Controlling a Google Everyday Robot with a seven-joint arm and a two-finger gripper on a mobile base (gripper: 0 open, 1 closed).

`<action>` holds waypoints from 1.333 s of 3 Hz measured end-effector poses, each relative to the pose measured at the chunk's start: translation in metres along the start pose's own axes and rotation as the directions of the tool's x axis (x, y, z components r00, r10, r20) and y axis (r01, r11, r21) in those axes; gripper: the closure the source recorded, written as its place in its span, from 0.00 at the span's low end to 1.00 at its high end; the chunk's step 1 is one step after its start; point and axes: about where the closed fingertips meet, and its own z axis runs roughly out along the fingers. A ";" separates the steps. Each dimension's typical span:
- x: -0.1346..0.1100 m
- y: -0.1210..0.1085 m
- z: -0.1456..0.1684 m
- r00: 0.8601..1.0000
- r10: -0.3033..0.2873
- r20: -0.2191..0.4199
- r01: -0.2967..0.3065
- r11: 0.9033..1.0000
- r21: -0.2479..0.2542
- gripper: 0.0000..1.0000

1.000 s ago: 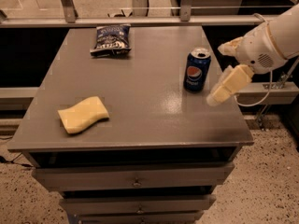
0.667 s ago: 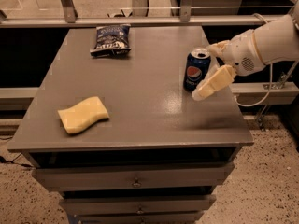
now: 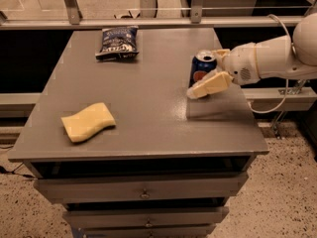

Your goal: Move pepsi can near blue chip bag

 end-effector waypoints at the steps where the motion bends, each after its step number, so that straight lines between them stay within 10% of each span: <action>1: -0.002 -0.008 0.006 0.998 0.015 0.057 -0.016 1.000 0.012 0.41; 4: -0.023 -0.032 -0.007 0.993 -0.007 0.117 -0.001 0.998 0.070 1.00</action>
Offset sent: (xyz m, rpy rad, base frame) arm 0.0323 -0.0228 0.0187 0.1118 -0.0761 -0.0952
